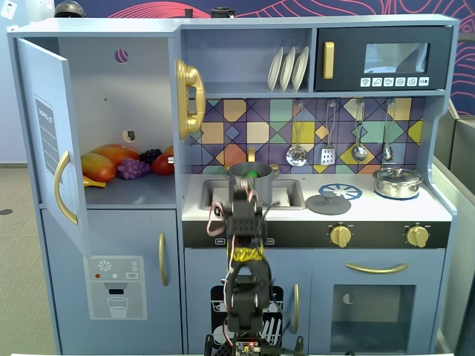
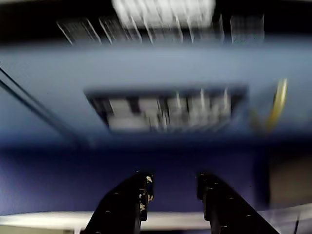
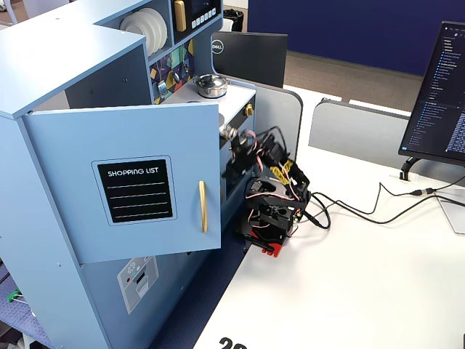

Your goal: Pick up the green pineapple from the left cabinet and place it in the gray recipient

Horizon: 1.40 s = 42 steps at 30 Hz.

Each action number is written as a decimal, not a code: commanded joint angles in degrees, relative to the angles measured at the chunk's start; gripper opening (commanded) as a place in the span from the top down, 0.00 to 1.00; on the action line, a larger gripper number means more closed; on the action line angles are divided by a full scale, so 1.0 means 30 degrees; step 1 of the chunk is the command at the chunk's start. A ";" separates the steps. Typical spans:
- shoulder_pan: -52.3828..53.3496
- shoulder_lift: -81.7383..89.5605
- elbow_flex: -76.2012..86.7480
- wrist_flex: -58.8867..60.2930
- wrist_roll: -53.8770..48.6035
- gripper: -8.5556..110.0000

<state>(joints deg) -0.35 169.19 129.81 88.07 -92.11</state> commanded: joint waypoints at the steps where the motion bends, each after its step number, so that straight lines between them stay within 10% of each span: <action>1: -0.0264 0.0410 0.4717 -0.2754 0.1318 0.93; 19: -0.1084 -0.3545 1.3945 -1.5937 0.2549 0.93; 42: 0.0645 0.4277 1.4033 -0.0234 0.0557 0.93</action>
<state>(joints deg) 0.97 181.76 171.91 77.26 -88.68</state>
